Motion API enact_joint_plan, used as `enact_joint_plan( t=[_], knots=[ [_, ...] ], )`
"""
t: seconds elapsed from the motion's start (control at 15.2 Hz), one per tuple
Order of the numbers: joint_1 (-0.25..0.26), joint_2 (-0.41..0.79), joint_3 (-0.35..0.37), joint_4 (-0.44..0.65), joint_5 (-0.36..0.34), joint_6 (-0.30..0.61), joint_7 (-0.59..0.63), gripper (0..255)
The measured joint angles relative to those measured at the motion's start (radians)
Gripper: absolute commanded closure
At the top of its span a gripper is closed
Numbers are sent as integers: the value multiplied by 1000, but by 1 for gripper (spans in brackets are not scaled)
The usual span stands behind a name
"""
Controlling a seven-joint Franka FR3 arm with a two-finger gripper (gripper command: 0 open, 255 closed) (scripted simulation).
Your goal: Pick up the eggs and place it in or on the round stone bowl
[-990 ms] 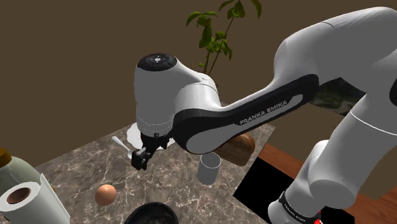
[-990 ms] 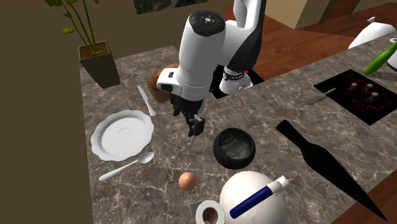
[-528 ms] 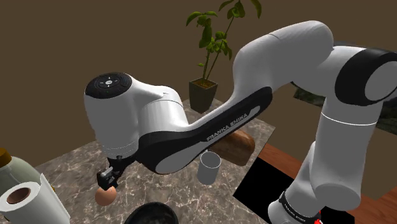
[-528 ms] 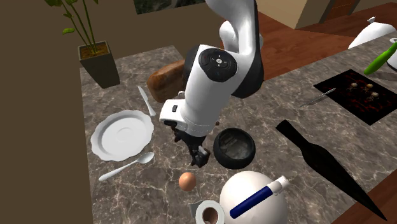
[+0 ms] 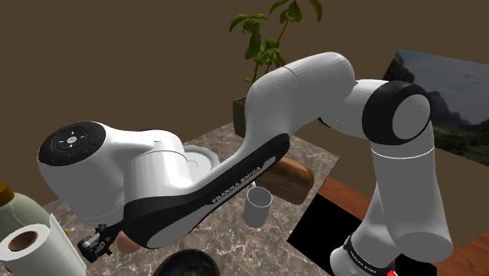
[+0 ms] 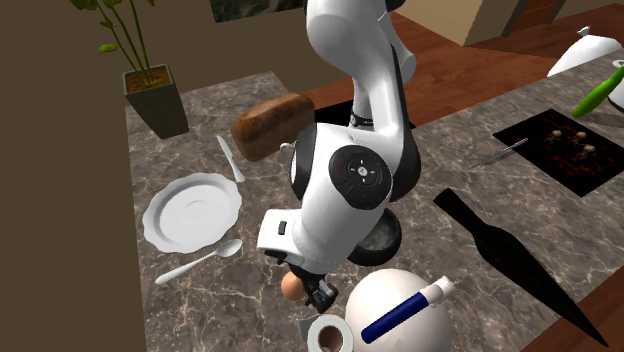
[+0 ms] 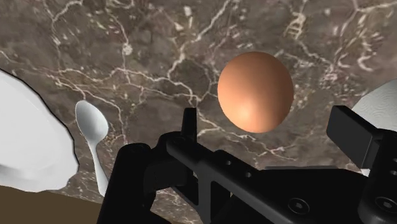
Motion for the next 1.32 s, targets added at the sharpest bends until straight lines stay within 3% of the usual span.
enact_joint_plan(
  t=[0.73, 0.79, 1.32],
  knots=[
    [7, 45, -21, -4, -31, 43, 16, 0],
    [7, 45, -21, -4, -31, 43, 16, 255],
    [7, 45, -21, -4, -31, 43, 16, 255]
  ],
)
